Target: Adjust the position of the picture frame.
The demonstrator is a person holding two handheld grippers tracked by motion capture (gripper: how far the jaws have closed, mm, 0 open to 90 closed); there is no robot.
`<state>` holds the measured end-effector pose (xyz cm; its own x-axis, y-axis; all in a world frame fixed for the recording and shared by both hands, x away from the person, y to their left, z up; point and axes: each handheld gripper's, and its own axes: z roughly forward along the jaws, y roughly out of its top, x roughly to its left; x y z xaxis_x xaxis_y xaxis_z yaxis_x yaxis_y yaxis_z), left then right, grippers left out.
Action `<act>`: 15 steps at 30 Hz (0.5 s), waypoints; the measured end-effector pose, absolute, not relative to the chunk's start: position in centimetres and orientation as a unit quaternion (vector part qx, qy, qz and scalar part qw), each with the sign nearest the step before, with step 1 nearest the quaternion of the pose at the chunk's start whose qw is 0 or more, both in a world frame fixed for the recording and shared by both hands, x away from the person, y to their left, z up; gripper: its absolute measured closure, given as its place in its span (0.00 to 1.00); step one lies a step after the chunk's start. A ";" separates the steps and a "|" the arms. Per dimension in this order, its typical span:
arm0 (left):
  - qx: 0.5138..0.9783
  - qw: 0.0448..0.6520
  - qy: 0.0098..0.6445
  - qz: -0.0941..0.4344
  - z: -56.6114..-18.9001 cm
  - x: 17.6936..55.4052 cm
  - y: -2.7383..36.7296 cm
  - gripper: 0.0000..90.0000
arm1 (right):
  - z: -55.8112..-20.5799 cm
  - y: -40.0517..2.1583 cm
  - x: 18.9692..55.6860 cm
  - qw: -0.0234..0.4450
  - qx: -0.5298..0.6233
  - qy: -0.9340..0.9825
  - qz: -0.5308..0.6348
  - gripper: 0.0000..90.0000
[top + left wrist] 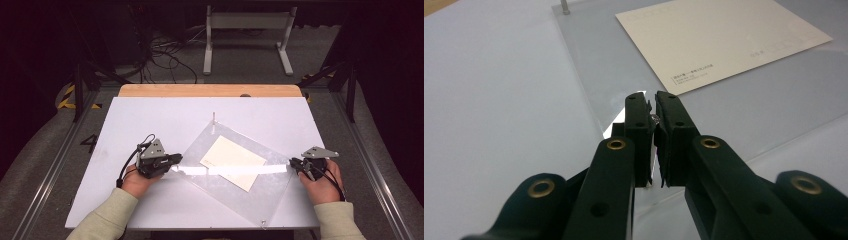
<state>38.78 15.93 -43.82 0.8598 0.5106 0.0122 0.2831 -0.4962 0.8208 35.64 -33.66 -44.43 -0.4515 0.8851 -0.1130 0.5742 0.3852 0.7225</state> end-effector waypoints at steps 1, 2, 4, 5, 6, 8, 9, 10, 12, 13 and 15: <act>0.856 0.445 0.231 0.128 -43.8 38.8 15.9 0.94 | -44.4 -33.6 35.8 0.249 0.459 0.795 0.309 0.92; 0.856 0.445 0.231 0.128 -43.8 38.8 15.9 0.94 | -44.4 -33.6 35.9 0.249 0.456 0.797 0.307 0.92; 0.856 0.445 0.231 0.128 -43.8 38.8 15.9 0.94 | -44.3 -33.5 36.1 0.246 0.452 0.802 0.303 0.93; 0.856 0.444 0.231 0.129 -43.8 38.7 15.9 0.94 | -44.2 -33.5 36.1 0.245 0.449 0.805 0.301 0.93; 0.857 0.443 0.230 0.130 -43.8 38.7 15.9 0.94 | -44.2 -33.5 36.1 0.245 0.448 0.805 0.302 0.93; 0.856 0.444 0.231 0.130 -43.8 38.7 15.9 0.94 | -44.4 -33.9 36.1 0.242 0.448 0.801 0.316 0.93; 0.856 0.444 0.230 0.129 -43.8 38.6 15.9 0.94 | -44.6 -34.0 36.0 0.243 0.447 0.799 0.322 0.93; 0.857 0.444 0.227 0.129 -43.8 38.6 15.9 0.94 | -44.7 -34.1 36.0 0.244 0.446 0.797 0.326 0.93; 0.858 0.445 0.226 0.126 -43.8 38.5 15.8 0.94 | -44.9 -34.4 36.0 0.250 0.437 0.796 0.337 0.93; 0.858 0.445 0.224 0.125 -43.8 38.5 15.7 0.94 | -45.1 -34.7 36.0 0.252 0.433 0.794 0.344 0.93; 0.858 0.446 0.223 0.123 -43.8 38.4 15.6 0.94 | -45.2 -34.9 36.1 0.253 0.431 0.793 0.350 0.93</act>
<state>38.37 15.63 -43.79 0.8702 0.4925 0.0124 0.2728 -0.5026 0.8204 36.13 -34.86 -45.22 -0.5013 0.8596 -0.0990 0.5063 0.3841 0.7721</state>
